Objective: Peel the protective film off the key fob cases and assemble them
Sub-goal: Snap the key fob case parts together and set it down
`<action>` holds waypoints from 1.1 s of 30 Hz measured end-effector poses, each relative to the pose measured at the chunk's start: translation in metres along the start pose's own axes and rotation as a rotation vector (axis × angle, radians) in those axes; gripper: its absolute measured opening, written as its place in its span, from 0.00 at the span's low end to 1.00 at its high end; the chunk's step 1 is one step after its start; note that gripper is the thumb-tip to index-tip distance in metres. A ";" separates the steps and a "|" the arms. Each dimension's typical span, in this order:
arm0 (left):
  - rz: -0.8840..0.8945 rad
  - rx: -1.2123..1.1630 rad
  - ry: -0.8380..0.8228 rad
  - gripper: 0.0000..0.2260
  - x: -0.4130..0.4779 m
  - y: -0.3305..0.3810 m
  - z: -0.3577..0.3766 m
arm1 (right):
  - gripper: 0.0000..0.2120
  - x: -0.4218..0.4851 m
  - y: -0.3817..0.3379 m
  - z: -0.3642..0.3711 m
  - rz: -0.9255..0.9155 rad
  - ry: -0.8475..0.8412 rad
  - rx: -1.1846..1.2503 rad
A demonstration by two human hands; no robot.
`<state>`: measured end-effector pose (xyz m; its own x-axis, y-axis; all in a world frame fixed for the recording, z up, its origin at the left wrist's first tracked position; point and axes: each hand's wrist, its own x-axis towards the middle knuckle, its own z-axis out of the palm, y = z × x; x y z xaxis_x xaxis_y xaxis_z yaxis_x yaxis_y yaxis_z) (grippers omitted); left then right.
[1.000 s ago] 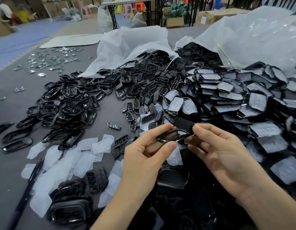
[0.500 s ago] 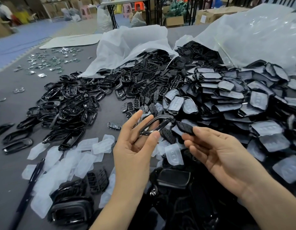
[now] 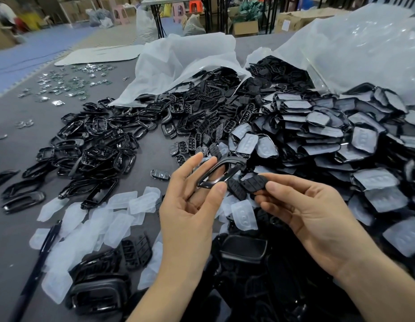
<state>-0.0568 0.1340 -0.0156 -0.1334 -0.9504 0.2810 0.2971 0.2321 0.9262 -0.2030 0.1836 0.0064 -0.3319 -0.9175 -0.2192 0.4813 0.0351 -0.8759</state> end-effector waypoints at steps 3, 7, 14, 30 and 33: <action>0.009 -0.002 -0.015 0.21 -0.001 0.001 0.001 | 0.09 0.000 0.000 0.000 -0.011 -0.001 -0.011; 0.035 -0.007 -0.093 0.20 -0.005 0.001 0.004 | 0.08 -0.001 0.001 0.001 -0.011 0.001 -0.018; 0.040 0.082 -0.204 0.21 -0.009 -0.002 0.005 | 0.07 -0.001 0.005 0.003 0.038 -0.013 0.080; -0.050 0.056 -0.188 0.11 -0.002 0.001 -0.003 | 0.03 -0.003 0.000 -0.001 0.106 -0.027 -0.079; -0.058 0.101 -0.186 0.11 -0.001 0.000 -0.004 | 0.08 -0.003 -0.003 -0.005 0.135 -0.085 -0.063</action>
<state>-0.0526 0.1345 -0.0167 -0.3221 -0.9106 0.2590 0.1886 0.2064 0.9601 -0.2078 0.1880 0.0070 -0.1967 -0.9327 -0.3022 0.4640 0.1830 -0.8668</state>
